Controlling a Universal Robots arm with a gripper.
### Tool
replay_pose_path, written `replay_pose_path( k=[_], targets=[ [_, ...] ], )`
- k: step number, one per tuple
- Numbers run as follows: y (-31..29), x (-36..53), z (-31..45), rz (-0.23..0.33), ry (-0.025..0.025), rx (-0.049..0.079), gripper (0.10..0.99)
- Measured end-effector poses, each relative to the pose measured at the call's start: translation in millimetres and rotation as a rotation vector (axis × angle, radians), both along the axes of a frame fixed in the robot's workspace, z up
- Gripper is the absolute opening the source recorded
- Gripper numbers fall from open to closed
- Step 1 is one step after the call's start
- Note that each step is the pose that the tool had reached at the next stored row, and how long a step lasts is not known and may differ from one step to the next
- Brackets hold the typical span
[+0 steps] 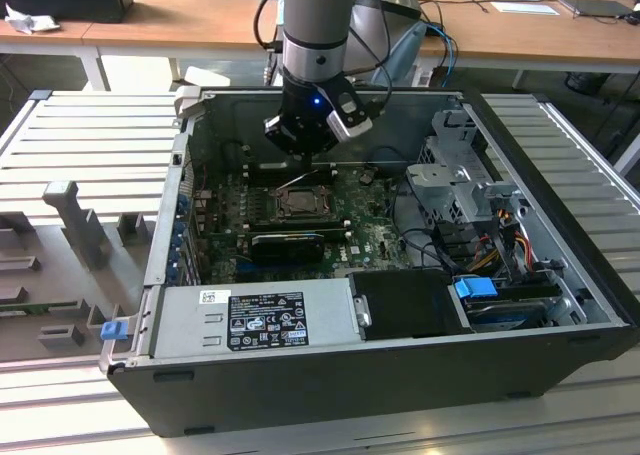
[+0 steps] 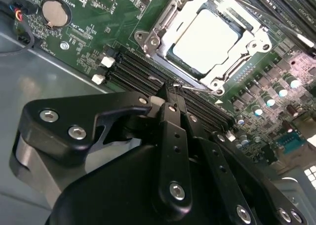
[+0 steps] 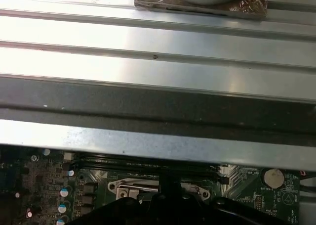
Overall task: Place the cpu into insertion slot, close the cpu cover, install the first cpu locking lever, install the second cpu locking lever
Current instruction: 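Install the first cpu locking lever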
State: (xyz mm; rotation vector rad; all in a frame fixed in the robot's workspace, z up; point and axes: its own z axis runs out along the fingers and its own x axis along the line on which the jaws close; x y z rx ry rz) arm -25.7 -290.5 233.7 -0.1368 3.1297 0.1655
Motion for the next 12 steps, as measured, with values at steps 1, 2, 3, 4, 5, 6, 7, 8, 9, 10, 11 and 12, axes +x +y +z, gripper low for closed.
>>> replay_pose_path(
  k=[1,2,3,4,5,6,7,8,9,10,11,12],
  targets=[
    [0.0,0.0,-0.9,0.001,0.0001,0.001,0.106],
    [0.1,0.0,-1.7,0.001,0.0001,0.002,0.106],
    [0.3,0.0,-2.6,0.002,0.0000,0.002,0.106],
    [0.5,0.0,-3.3,0.003,0.0001,0.003,0.106],
    [0.7,0.1,-4.2,0.003,0.0000,0.004,0.106],
    [1.0,0.2,-4.9,0.003,0.0000,0.004,0.106],
    [1.2,0.3,-5.5,0.004,0.0000,0.004,0.106],
    [1.5,0.5,-6.3,0.004,0.0000,0.004,0.106],
    [1.8,0.6,-7.1,0.005,0.0001,0.004,0.106],
    [2.0,0.8,-7.6,0.006,0.0002,0.004,0.106],
    [2.2,1.3,-8.2,0.007,0.0001,0.004,0.106],
    [2.3,1.7,-8.5,0.009,0.0001,0.004,0.106]
  ],
)
